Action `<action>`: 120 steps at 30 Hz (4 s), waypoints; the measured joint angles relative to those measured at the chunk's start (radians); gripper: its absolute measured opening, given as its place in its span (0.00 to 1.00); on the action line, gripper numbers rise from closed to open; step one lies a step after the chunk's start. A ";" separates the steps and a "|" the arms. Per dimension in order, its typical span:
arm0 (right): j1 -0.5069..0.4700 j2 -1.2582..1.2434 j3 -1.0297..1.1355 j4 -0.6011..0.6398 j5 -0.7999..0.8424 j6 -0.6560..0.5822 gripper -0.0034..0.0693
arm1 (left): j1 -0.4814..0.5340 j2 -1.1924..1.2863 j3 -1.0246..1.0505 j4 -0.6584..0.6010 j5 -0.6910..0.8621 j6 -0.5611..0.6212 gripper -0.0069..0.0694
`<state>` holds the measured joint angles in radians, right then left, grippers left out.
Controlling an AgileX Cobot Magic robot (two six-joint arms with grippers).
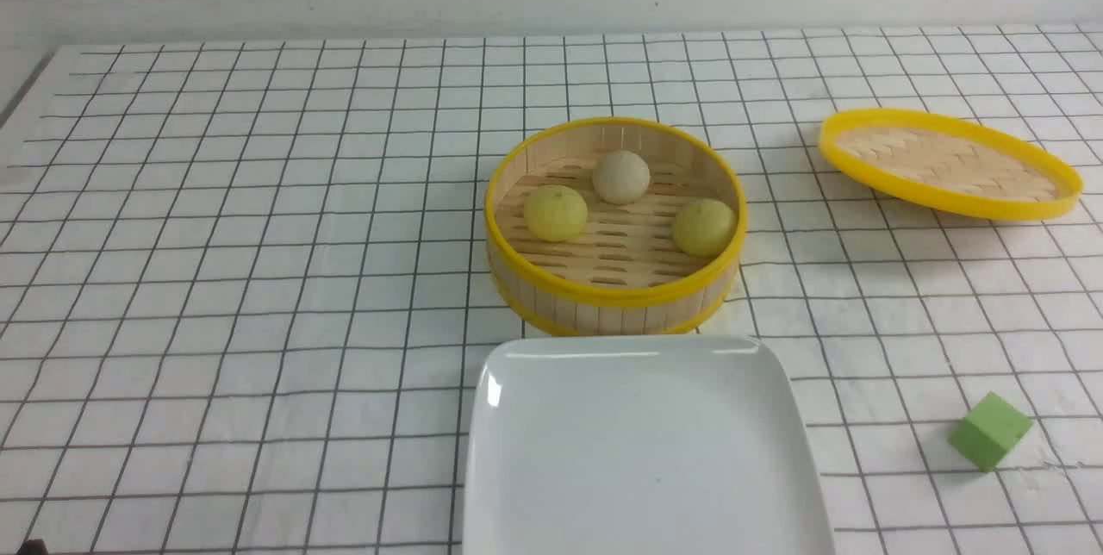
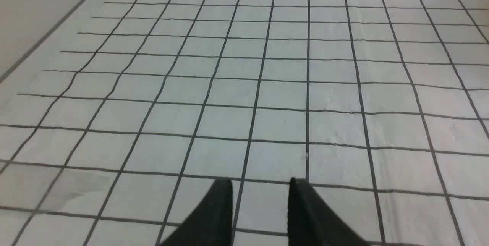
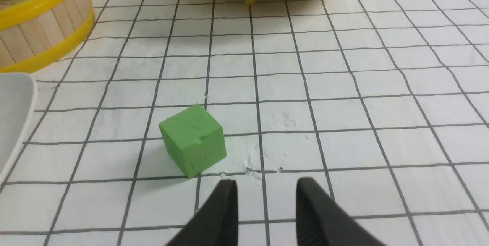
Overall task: Put the steamed buns into the plate on the white-black tablecloth.
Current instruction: 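Reach toward a bun in the bamboo steamer with the right gripper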
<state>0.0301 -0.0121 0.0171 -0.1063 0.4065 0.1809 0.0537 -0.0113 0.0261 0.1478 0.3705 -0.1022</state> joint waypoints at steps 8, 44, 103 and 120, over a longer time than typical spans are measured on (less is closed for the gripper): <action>0.000 0.000 0.000 0.000 0.000 0.000 0.38 | 0.000 0.000 0.000 0.000 0.000 0.000 0.41; 0.000 0.000 0.002 -0.184 0.002 0.000 0.38 | 0.000 0.000 0.000 0.000 0.000 0.000 0.41; 0.392 1.944 -1.564 0.252 0.323 -0.341 0.58 | 0.000 0.917 -0.696 -0.661 0.569 0.258 0.19; 0.403 2.080 -1.763 0.149 0.363 -0.341 0.06 | 0.000 0.917 -0.696 -0.648 0.569 0.258 0.40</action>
<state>0.4329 2.0674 -1.7464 0.0425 0.7693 -0.1597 0.0537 0.9060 -0.6703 -0.5002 0.9393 0.1557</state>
